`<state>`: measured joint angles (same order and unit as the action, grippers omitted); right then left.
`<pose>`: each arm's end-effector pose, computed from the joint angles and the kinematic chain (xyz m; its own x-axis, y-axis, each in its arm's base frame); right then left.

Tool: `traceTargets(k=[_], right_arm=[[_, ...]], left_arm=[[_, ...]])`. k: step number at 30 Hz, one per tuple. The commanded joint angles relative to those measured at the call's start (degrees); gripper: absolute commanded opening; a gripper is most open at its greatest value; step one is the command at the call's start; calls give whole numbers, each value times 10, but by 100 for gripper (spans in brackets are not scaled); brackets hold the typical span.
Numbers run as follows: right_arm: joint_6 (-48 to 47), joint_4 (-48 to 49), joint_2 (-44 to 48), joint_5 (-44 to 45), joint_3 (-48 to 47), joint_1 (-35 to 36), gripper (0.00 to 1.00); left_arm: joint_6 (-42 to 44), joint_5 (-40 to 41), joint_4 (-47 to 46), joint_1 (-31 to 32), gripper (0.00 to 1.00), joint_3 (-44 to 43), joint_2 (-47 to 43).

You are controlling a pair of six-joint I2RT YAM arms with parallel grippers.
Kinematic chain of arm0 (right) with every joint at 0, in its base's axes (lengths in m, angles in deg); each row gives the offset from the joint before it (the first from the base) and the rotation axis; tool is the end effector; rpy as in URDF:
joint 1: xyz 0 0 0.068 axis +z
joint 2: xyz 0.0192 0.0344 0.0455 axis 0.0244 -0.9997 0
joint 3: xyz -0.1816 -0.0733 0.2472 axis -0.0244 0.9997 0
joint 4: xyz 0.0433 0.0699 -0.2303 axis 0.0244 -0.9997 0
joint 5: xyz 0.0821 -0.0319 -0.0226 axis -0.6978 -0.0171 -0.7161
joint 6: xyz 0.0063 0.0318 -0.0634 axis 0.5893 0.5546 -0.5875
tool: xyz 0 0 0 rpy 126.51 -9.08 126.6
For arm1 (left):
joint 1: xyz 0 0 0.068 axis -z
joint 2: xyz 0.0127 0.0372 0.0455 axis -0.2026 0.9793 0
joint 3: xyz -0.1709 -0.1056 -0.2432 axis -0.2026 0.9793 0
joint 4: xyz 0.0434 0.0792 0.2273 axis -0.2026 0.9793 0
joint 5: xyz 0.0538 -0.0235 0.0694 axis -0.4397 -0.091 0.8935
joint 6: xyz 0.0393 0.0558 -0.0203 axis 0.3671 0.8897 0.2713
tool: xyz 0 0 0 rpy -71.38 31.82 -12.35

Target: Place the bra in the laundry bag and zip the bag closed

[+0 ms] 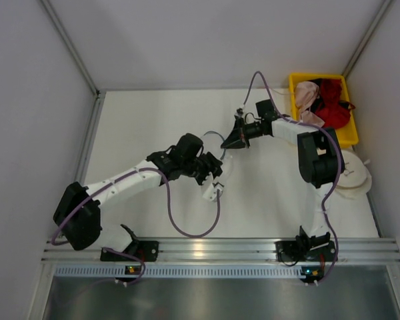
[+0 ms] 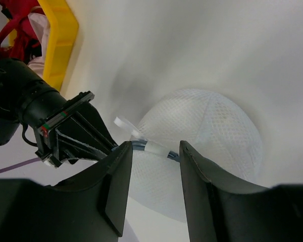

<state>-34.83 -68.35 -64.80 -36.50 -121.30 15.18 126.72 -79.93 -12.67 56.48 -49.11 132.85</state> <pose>0.4017 0.1767 0.2164 -0.9967 -0.0652 0.0494 0.0278 0.2978 0.9542 0.1887 -0.2251 0.2956 0.8730 0.3872 -0.2965 0.4698 -0.5050 0.7241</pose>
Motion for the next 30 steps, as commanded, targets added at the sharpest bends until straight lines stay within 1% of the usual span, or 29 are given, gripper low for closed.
traceTargets(k=[1, 7, 9, 19, 23, 27, 30], right_arm=[[27, 25, 38, -5, 3, 6, 0], [37, 24, 41, -3, 5, 8, 0], [54, 33, 44, -2, 7, 8, 0], [95, 61, 49, -2, 20, 16, 0], [107, 68, 50, -4, 25, 20, 0], [105, 65, 47, -2, 27, 22, 0], [107, 65, 44, -2, 21, 23, 0]], left_arm=[[45, 20, 4, 2, 48, 16, 3], [56, 37, 6, 1, 48, 41, 2], [62, 43, 5, 1, 48, 46, 5], [69, 63, -4, -7, 47, 38, 34], [74, 75, -38, -8, 45, 48, 37], [69, 87, -95, -8, 43, 60, 37], [68, 92, -105, -8, 41, 66, 34]])
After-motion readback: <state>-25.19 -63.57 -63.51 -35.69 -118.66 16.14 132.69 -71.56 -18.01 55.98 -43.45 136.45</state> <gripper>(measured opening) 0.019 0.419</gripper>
